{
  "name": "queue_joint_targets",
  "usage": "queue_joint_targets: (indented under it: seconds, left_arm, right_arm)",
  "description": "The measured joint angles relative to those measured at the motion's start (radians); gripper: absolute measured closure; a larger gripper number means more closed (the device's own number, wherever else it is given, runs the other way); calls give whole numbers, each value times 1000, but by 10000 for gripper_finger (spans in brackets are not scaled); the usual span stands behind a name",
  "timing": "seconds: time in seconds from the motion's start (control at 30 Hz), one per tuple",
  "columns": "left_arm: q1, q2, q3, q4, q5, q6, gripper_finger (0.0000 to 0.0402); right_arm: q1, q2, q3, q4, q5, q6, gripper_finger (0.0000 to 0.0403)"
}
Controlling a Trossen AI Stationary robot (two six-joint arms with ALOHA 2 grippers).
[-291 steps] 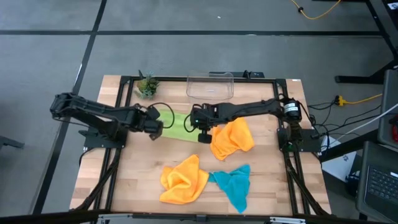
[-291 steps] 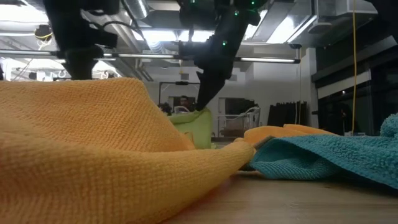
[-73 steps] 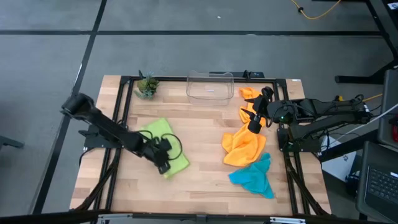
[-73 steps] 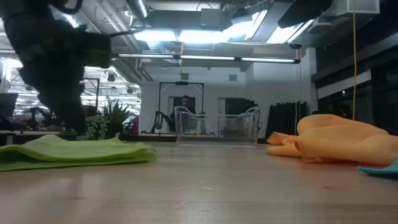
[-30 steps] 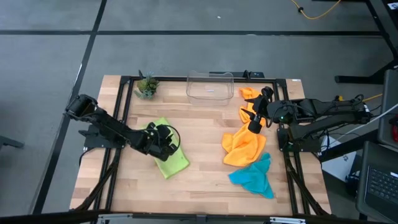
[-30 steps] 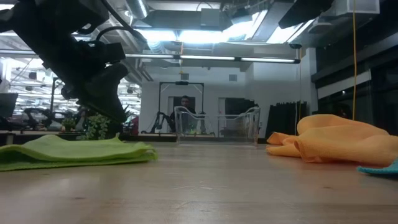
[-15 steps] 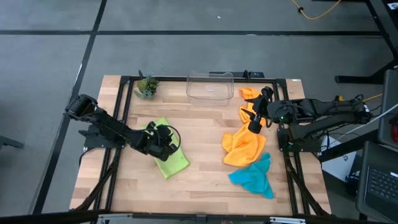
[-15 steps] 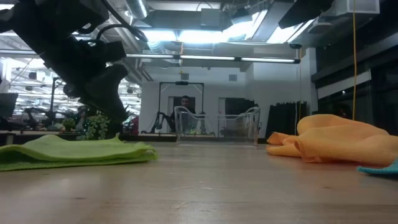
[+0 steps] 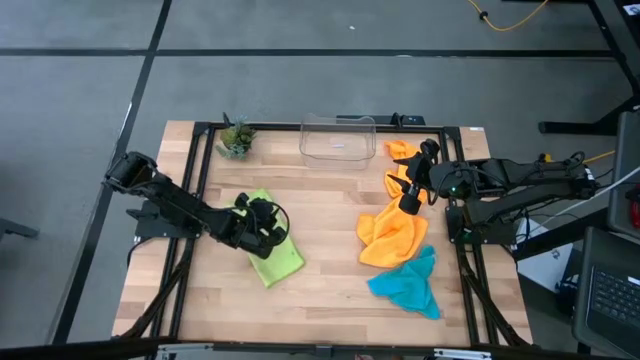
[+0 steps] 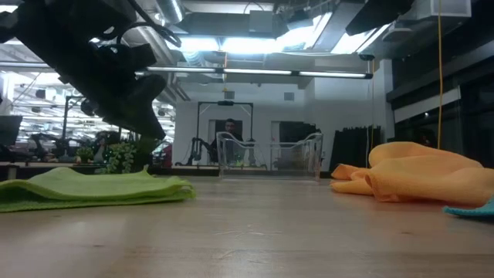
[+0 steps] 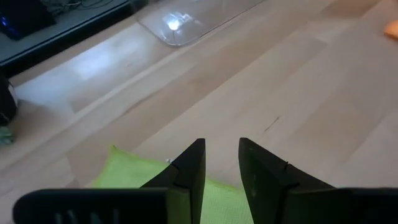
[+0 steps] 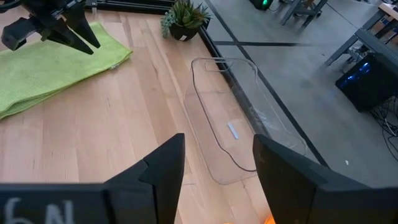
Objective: Fold microfiber towels
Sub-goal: Fold the green microfiber cloth
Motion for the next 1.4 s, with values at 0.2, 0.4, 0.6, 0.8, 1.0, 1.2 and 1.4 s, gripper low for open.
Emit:
queue_joint_targets:
  seconds: [0.2,0.4,0.6,0.8,1.0,1.2,1.4]
  left_arm:
    - [0,0,0,69,-4,6,312]
    - [0,0,0,76,77,6,312]
    - [0,0,0,78,101,5,311]
    - [0,0,0,78,100,6,311]
    - [0,0,0,78,100,3,311]
    - [0,0,0,78,100,59,311]
    - [0,0,0,78,99,59,311]
  right_arm:
    - [0,0,0,0,0,0,210]
    - [0,0,0,0,0,0,210]
    - [0,0,0,0,0,0,210]
    - [0,0,0,0,0,0,210]
    - [0,0,0,0,0,0,210]
    - [0,0,0,0,0,0,210]
    - [0,0,0,0,0,0,210]
